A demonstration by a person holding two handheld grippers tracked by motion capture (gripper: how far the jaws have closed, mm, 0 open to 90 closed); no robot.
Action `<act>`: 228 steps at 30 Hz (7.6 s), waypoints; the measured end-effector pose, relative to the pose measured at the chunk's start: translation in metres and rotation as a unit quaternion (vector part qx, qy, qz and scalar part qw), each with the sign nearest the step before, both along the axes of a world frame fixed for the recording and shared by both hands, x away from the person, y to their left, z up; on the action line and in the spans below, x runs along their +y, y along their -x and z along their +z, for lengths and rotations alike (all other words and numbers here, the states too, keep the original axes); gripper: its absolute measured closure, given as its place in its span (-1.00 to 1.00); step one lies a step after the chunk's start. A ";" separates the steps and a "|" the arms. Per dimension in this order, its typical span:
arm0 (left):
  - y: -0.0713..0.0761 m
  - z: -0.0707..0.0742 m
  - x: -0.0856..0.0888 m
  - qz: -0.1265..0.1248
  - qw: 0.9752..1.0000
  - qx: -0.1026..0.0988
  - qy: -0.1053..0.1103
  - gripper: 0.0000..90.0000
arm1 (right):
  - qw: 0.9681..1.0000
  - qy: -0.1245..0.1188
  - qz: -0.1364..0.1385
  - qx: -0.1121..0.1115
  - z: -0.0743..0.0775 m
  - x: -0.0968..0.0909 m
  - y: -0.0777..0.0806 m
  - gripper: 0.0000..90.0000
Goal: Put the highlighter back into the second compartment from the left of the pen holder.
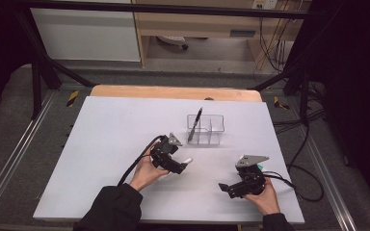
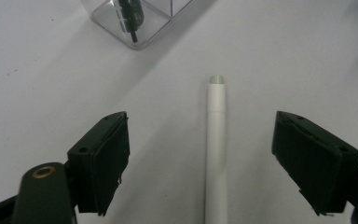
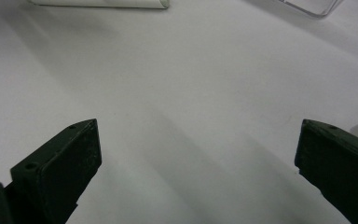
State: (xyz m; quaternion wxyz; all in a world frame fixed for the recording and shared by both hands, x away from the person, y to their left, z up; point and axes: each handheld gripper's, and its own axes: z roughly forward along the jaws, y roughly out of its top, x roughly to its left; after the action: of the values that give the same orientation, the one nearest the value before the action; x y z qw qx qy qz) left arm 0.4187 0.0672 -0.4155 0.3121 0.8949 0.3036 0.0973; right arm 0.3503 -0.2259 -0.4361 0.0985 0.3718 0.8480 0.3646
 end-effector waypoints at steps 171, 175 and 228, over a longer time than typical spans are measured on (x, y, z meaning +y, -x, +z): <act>-0.027 0.124 -0.055 0.051 0.974 -0.138 0.171 0.74 | 1.000 -0.005 0.002 -0.002 0.002 -0.002 0.002 -0.97; -0.034 0.128 -0.062 0.054 0.973 -0.144 0.173 0.74 | 1.000 -0.005 0.002 -0.002 0.002 -0.002 0.002 -0.97; -0.103 0.076 -0.103 0.079 0.981 -0.121 0.131 0.74 | 1.000 -0.011 0.006 -0.002 0.002 -0.002 0.002 -0.98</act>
State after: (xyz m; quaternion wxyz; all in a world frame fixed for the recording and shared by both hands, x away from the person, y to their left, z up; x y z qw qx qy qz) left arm 0.5219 -0.0355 -0.3400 0.4521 0.8013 0.3434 0.1889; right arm 0.3479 -0.2274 -0.4344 0.0939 0.3671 0.8460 0.3751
